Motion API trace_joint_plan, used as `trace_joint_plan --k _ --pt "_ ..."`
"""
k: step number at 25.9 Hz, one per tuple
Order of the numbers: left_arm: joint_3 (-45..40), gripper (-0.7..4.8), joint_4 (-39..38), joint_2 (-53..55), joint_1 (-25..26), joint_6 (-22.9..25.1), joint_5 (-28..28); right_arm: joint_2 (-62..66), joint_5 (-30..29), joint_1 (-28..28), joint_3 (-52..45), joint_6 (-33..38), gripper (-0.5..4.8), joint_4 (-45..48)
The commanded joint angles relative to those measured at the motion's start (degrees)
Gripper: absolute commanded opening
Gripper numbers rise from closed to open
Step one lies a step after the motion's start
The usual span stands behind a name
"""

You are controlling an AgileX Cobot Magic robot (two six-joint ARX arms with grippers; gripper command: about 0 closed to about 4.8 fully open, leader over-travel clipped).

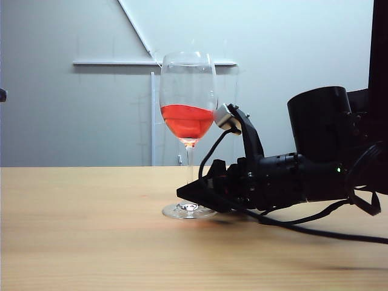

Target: Gently pick up the goblet, rotate it counterclockwise for two full turns (viewing from above), and then place it back on the table.

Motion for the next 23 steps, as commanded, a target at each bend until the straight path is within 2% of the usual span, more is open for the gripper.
trace_joint_plan --k 1,4,11,15,23 --pt "0.2 -0.05 0.3 0.1 0.0 0.0 0.2 0.4 0.2 0.0 -0.4 0.6 1.40 -2.8" --pt "0.2 -0.05 0.4 0.1 0.0 0.0 0.2 0.3 0.2 0.0 -0.4 0.6 1.70 -2.2" --pt "0.2 -0.05 0.4 0.1 0.0 0.0 0.2 0.0 0.2 0.0 -0.4 0.7 1.82 -1.6" --pt "0.2 -0.05 0.4 0.1 0.0 0.1 0.2 -0.3 0.3 -0.2 -0.4 1.2 2.11 -1.3" --pt "0.2 -0.05 0.3 0.1 0.0 0.0 0.2 -0.6 0.1 -1.0 -1.7 2.4 2.12 1.8"
